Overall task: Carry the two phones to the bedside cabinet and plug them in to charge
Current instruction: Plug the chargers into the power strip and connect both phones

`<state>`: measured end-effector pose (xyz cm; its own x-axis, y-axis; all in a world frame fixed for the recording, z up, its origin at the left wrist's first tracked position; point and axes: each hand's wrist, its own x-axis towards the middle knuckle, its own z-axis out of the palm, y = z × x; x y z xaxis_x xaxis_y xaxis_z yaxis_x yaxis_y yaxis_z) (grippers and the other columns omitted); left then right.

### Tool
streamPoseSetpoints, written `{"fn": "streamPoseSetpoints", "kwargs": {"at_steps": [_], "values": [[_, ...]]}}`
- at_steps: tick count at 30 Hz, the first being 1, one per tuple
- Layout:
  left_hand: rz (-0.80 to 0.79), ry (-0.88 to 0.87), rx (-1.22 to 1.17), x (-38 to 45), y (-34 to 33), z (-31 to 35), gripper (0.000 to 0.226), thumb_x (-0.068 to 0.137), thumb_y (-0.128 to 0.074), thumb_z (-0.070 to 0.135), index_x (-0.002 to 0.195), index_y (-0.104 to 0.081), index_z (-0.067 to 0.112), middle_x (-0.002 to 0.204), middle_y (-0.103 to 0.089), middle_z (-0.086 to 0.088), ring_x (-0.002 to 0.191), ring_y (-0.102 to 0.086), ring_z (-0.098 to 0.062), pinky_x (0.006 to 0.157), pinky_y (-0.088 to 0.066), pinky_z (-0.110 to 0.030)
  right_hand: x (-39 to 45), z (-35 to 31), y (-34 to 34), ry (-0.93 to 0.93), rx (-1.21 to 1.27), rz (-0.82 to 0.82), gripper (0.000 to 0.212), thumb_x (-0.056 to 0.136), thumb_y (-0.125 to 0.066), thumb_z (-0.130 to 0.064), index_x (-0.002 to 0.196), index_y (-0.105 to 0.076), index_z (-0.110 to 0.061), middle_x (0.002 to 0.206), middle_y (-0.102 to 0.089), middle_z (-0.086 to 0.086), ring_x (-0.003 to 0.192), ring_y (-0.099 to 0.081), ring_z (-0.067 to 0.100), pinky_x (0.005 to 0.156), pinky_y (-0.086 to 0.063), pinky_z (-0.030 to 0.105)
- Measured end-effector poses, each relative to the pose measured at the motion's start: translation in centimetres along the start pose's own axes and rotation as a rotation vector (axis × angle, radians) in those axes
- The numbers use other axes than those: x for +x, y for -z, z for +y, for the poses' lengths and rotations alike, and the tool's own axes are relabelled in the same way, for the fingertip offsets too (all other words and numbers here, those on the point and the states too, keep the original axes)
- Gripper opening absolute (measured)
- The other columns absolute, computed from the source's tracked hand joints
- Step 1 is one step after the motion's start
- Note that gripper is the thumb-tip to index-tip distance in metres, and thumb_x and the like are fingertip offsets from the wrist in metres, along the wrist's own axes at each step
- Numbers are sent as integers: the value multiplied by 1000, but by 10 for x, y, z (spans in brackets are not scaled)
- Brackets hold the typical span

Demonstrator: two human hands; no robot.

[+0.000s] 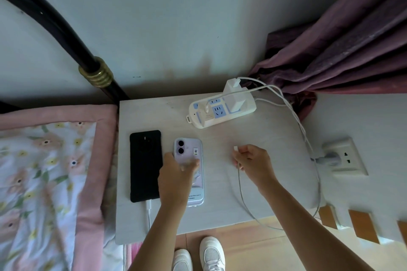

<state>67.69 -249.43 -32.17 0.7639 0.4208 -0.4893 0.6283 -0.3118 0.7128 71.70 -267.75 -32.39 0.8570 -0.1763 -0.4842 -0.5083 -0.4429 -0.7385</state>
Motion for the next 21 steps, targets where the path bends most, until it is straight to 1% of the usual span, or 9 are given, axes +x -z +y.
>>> {"fn": "streamPoseSetpoints", "kwargs": {"at_steps": [1, 3, 5, 8, 11, 14, 17, 19, 21], "values": [[-20, -13, -25, 1, 3, -2, 37, 75, -74, 34, 85, -49, 9, 74, -60, -2, 65, -59, -19, 51, -40, -28, -2, -3, -1, -22, 41, -6, 21, 85, -65, -16, 64, -66, -14, 51, -64, -1, 49, -56, 13, 53, -48, 27], [-55, 13, -144, 6, 10, -1, 33, 77, -74, 30, 88, -55, 7, 80, -66, -8, 69, -64, -25, 60, -51, -34, -9, -12, -1, -78, 127, -20, 21, 85, -65, -12, 65, -68, -14, 51, -63, -1, 49, -57, 14, 49, -47, 22], [-24, 86, -354, 12, 21, 4, 25, 79, -74, 24, 90, -62, 5, 85, -70, -12, 73, -67, -26, 64, -55, -38, -19, -26, -1, -128, 208, -40, 19, 85, -65, -11, 67, -70, -14, 51, -63, -1, 47, -58, 12, 45, -46, 19], [-19, 227, -793, 21, 39, 23, 11, 85, -68, 19, 85, -67, 7, 72, -72, -5, 59, -69, -17, 49, -54, -25, -37, -51, -1, -202, 356, -118, 15, 85, -63, -9, 74, -72, -9, 52, -63, -1, 45, -59, 8, 44, -49, 17], [-51, 391, -1089, 30, 53, 49, 16, 90, -61, 24, 82, -65, 11, 69, -70, -6, 49, -68, -14, 42, -53, -25, -56, -77, -3, -153, 416, -237, 15, 86, -61, -12, 78, -74, -7, 55, -65, -1, 51, -62, 9, 49, -52, 18], [-76, 454, -1147, 35, 56, 66, 16, 93, -57, 22, 98, -60, 7, 83, -65, -11, 48, -67, -16, 38, -52, -26, -71, -99, -9, -68, 391, -300, 16, 81, -64, -19, 75, -75, -8, 57, -67, 0, 55, -63, 11, 53, -52, 19], [-102, 478, -1140, 36, 53, 70, 22, 93, -56, 19, 110, -57, 4, 85, -65, -14, 54, -68, -19, 39, -54, -27, -76, -112, -13, 17, 329, -290, 17, 78, -65, -17, 68, -73, -7, 54, -67, 2, 53, -61, 11, 52, -49, 15], [-118, 500, -1152, 37, 53, 70, 22, 93, -57, 19, 108, -58, 4, 82, -66, -13, 56, -69, -19, 42, -55, -27, -76, -118, -14, 59, 283, -290, 18, 80, -65, -15, 66, -73, -8, 52, -67, 4, 49, -61, 11, 50, -46, 12], [-129, 517, -1173, 37, 53, 69, 18, 93, -57, 19, 100, -60, 3, 72, -69, -12, 59, -69, -19, 42, -56, -27, -75, -122, -12, 91, 230, -308, 19, 81, -65, -15, 65, -73, -10, 52, -68, 4, 48, -62, 11, 49, -44, 9]]}}
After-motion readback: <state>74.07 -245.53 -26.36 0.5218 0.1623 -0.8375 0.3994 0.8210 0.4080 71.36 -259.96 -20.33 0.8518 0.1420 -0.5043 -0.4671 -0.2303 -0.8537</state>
